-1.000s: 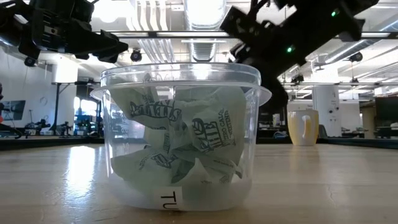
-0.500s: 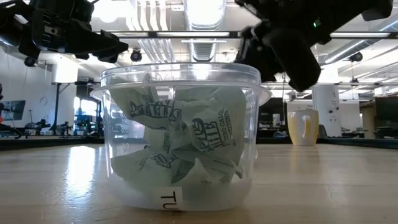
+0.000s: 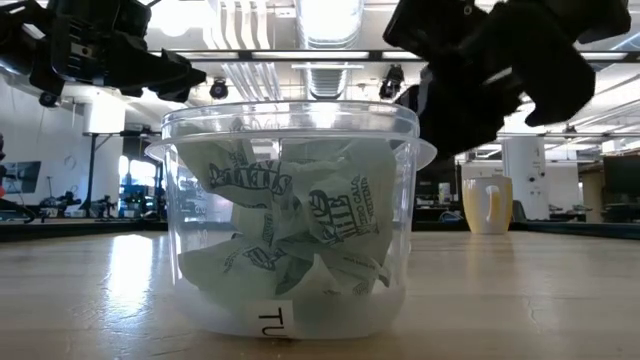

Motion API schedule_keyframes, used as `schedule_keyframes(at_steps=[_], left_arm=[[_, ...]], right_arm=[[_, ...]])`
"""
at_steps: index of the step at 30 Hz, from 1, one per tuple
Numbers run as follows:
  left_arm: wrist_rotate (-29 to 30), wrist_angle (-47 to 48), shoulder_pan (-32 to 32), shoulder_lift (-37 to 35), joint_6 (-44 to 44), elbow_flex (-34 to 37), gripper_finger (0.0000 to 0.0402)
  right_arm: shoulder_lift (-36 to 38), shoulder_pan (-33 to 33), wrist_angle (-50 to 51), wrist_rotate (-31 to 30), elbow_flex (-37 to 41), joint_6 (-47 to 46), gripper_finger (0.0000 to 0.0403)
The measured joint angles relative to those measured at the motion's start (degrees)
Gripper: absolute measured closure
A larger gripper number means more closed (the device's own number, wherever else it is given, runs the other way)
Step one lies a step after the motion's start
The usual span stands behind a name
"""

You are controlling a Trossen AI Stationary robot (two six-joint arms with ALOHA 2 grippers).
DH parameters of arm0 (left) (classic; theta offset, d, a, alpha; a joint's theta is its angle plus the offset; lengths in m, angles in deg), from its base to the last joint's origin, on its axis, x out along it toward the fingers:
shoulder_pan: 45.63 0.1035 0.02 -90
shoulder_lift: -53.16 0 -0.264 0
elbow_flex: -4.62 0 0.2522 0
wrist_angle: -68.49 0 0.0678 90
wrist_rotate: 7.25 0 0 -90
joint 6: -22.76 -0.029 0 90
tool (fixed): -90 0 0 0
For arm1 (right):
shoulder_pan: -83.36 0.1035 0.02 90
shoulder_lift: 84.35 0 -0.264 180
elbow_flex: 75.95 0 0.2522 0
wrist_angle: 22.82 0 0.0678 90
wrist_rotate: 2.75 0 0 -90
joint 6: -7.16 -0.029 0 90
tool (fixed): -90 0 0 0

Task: Pick and place items into bin
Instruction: Put the stevia packet into the bottom transparent bin

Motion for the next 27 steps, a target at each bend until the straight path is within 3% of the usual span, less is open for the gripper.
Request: schedule_keyframes(at_steps=[14,27], left_arm=[[0.0,-0.2,0.0,1.7,0.0,0.4,0.0262],[0.1,-6.6,0.0,11.1,0.0,0.1,0.0262]], right_arm=[[-2.8,0.3,-0.8,3.1,0.3,-5.5,0.0196],[-2.8,-0.4,-7.5,2.7,3.2,-4.5,0.0158]])
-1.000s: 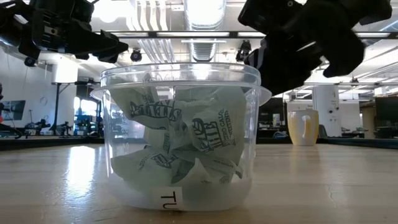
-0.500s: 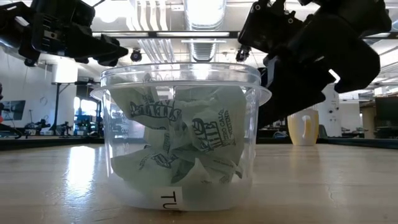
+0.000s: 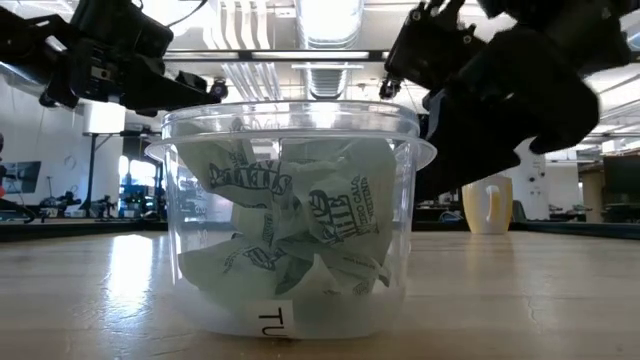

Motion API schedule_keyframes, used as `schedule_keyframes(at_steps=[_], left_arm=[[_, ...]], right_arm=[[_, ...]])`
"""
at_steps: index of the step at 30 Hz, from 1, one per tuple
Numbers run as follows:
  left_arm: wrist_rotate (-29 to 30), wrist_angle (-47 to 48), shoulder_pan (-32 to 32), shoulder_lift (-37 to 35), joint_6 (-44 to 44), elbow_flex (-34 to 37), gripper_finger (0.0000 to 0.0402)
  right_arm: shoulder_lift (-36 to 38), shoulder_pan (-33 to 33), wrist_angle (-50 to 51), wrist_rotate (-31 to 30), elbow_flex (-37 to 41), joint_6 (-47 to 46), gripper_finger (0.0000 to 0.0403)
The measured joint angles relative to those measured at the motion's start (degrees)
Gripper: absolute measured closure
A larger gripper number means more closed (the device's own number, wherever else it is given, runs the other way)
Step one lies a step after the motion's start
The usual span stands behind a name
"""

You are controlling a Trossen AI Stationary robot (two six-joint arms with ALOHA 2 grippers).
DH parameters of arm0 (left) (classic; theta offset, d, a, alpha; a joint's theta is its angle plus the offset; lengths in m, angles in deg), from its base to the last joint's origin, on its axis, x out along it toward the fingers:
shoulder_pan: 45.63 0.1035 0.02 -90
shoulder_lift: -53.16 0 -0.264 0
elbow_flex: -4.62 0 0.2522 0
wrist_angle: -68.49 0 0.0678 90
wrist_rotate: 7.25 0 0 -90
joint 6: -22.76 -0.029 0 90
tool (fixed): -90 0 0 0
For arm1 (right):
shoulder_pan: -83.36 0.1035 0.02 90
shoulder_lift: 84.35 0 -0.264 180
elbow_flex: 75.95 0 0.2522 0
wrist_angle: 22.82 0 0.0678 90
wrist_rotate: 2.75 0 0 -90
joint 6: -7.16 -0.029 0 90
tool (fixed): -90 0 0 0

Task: Pick and place items into bin
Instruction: Put the stevia packet into the bottom transparent bin

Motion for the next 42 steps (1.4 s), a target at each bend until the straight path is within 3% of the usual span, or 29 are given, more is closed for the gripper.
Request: schedule_keyframes(at_steps=[15,22,29,34,42], left_arm=[[0.0,-0.4,0.0,3.5,0.0,-1.4,0.0262],[0.0,-0.3,0.0,3.5,0.0,-1.4,0.0262],[0.0,-0.3,0.0,3.4,0.1,-1.1,0.0262],[0.0,-0.3,0.0,3.4,0.1,-1.1,0.0262],[0.0,-0.3,0.0,3.4,0.1,-1.1,0.0262]], right_arm=[[0.0,-1.6,-6.0,-0.1,3.5,-1.5,0.0154],[-5.0,-2.2,-7.7,0.0,2.8,-0.4,0.0154],[-5.6,-3.3,-7.1,0.0,2.4,-0.3,0.0159],[-5.5,-3.5,-5.1,0.1,2.2,-0.3,0.0216],[-5.0,-3.5,-4.2,0.1,2.2,4.4,0.0373]])
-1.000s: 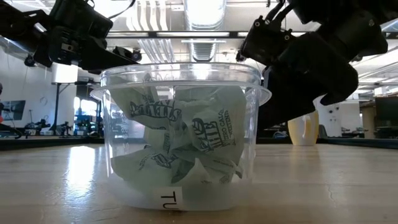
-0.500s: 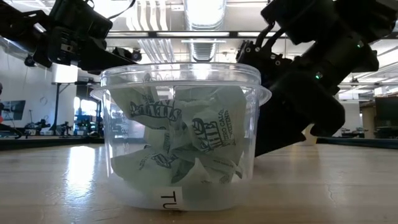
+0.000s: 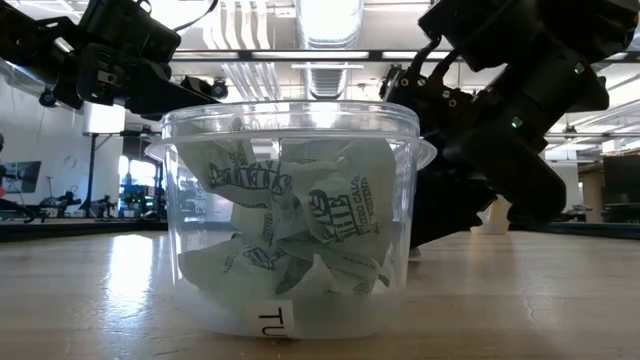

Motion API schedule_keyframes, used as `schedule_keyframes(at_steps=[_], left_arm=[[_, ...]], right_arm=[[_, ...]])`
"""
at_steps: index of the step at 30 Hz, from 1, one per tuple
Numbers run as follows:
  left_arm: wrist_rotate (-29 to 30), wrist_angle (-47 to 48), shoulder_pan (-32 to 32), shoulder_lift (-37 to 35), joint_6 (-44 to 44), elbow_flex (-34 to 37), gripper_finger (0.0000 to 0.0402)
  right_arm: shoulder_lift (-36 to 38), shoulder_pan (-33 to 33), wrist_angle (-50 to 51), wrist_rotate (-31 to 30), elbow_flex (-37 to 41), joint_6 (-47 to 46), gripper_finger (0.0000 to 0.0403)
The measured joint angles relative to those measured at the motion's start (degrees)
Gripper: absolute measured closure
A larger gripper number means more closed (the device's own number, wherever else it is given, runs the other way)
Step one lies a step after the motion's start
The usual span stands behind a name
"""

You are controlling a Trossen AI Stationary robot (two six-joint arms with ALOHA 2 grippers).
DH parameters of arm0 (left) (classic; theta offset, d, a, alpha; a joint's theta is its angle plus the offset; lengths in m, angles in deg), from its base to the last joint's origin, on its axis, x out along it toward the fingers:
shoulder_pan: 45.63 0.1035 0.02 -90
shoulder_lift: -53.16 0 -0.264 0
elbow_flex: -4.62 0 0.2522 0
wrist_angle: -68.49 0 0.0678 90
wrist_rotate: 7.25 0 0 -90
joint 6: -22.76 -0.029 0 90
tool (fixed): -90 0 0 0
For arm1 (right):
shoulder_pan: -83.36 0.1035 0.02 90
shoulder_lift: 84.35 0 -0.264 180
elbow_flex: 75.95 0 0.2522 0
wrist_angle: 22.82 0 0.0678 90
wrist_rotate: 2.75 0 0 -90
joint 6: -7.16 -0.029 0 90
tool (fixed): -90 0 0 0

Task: Pick and place items into bin
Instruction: Put the stevia packet into the bottom transparent bin

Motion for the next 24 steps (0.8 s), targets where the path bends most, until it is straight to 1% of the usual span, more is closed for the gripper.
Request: schedule_keyframes(at_steps=[2,12,18,24], left_arm=[[0.0,0.0,0.0,0.0,0.0,0.0,0.0262],[0.0,0.0,0.0,0.0,-0.1,0.0,0.0262],[0.0,0.0,0.0,0.0,-0.1,0.0,0.0262],[0.0,0.0,0.0,0.0,-0.1,0.0,0.0262]], right_arm=[[0.3,0.0,0.3,-0.1,0.0,1.0,0.0387],[1.1,0.7,0.5,-0.2,-1.0,4.1,0.0394],[5.5,1.5,2.9,-0.3,-1.5,6.2,0.0394],[10.0,4.2,0.8,-0.2,-1.5,8.7,0.0394]])
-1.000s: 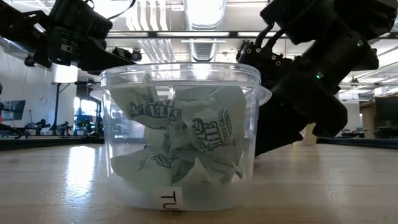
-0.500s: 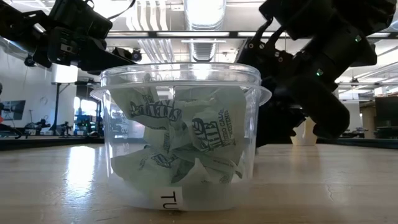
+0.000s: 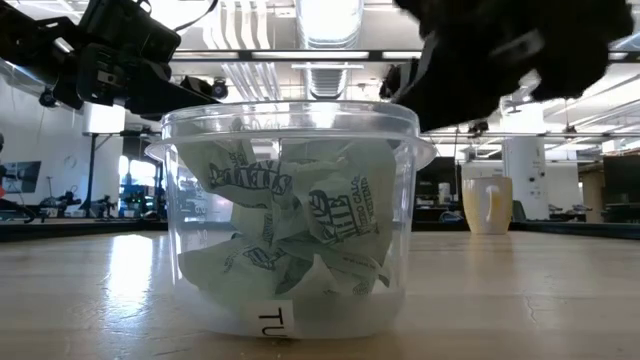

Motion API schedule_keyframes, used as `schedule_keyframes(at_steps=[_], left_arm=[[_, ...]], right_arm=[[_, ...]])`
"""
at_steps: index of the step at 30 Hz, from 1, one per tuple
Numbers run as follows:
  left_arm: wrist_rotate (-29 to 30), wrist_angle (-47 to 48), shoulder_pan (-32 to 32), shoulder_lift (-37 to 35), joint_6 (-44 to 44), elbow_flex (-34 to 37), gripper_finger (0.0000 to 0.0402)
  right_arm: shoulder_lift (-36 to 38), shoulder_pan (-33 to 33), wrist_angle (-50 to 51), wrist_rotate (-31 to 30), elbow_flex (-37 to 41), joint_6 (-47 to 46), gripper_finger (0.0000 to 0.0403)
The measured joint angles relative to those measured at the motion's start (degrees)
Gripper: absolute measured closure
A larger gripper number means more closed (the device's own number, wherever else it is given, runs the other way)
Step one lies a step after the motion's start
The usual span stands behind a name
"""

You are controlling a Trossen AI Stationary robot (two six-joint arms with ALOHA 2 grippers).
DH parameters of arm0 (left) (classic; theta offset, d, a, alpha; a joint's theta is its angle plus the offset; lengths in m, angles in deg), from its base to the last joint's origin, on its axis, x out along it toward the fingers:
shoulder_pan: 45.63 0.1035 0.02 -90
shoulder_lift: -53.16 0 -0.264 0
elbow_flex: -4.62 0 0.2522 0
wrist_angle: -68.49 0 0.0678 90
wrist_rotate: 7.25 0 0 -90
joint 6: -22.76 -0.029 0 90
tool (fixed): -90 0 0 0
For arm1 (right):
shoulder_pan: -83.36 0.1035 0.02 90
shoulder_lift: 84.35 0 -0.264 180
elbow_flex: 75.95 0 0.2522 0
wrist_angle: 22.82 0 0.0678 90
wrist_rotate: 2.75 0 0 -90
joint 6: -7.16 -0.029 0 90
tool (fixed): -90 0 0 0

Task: Pick and place items into bin
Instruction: Put the stevia packet into the bottom transparent bin

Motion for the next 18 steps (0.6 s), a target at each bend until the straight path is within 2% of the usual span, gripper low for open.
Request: schedule_keyframes(at_steps=[4,10,18], left_arm=[[0.0,0.0,0.0,0.0,0.0,0.0,0.0262],[0.0,0.0,0.0,0.0,0.0,0.0,0.0262],[0.0,0.0,0.0,0.0,0.0,0.0,0.0262]], right_arm=[[0.3,2.4,-5.1,1.6,0.0,3.3,0.0394],[-1.0,4.2,-15.7,10.8,0.0,6.9,0.0394],[-6.1,4.3,-16.6,11.9,-3.1,6.9,0.0394]])
